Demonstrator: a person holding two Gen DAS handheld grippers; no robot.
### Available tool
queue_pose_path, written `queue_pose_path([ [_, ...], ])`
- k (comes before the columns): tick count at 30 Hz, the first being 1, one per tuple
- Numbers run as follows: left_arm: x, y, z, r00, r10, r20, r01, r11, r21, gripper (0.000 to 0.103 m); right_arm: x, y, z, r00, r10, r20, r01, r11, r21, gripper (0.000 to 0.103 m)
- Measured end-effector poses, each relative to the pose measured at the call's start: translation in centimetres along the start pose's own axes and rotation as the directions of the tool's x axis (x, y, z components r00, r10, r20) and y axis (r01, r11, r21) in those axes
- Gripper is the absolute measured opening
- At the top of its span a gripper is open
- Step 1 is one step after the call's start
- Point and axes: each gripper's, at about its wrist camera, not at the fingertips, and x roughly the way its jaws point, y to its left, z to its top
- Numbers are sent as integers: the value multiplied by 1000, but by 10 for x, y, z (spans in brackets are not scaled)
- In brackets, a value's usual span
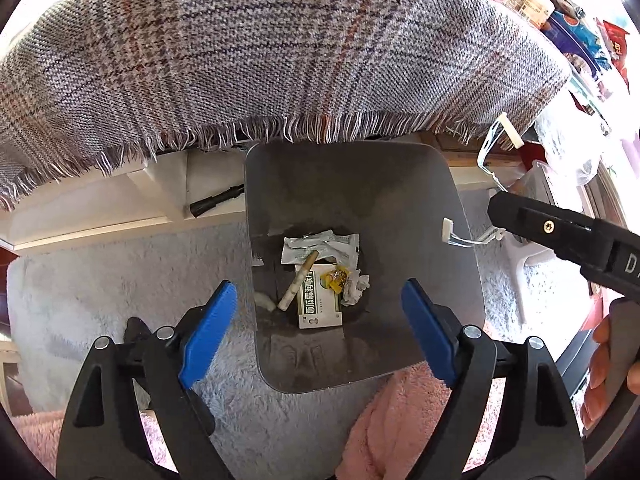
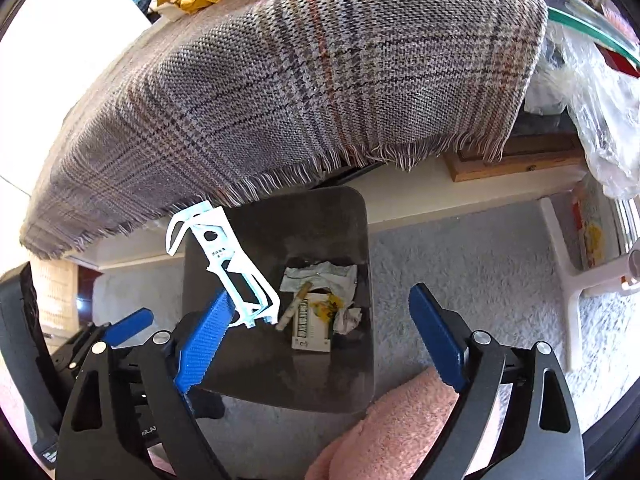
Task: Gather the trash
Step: 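Hold the clip over the bin, then open the right gripper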
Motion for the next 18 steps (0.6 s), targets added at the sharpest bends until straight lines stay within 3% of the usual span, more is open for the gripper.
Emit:
queue_pose_path([
  [3, -3, 0, 0, 1000, 2, 5, -2, 1000, -2, 81, -1, 4, 1, 999, -45, 7, 45, 999, -26, 96],
  [7, -8, -3, 1, 1000, 1, 13, -1, 1000, -3, 83, 1, -7, 1, 999, 49, -21, -48, 998, 42, 99],
  [10, -11, -5, 3, 1000, -5, 18, 5, 1000, 3, 84, 1, -4, 1, 1000, 24, -19, -24, 999, 24, 99],
  [18, -24, -17, 7, 998, -12, 66, 10, 999, 31, 87, 5, 2, 1, 994, 88, -60, -85, 995, 53, 100],
])
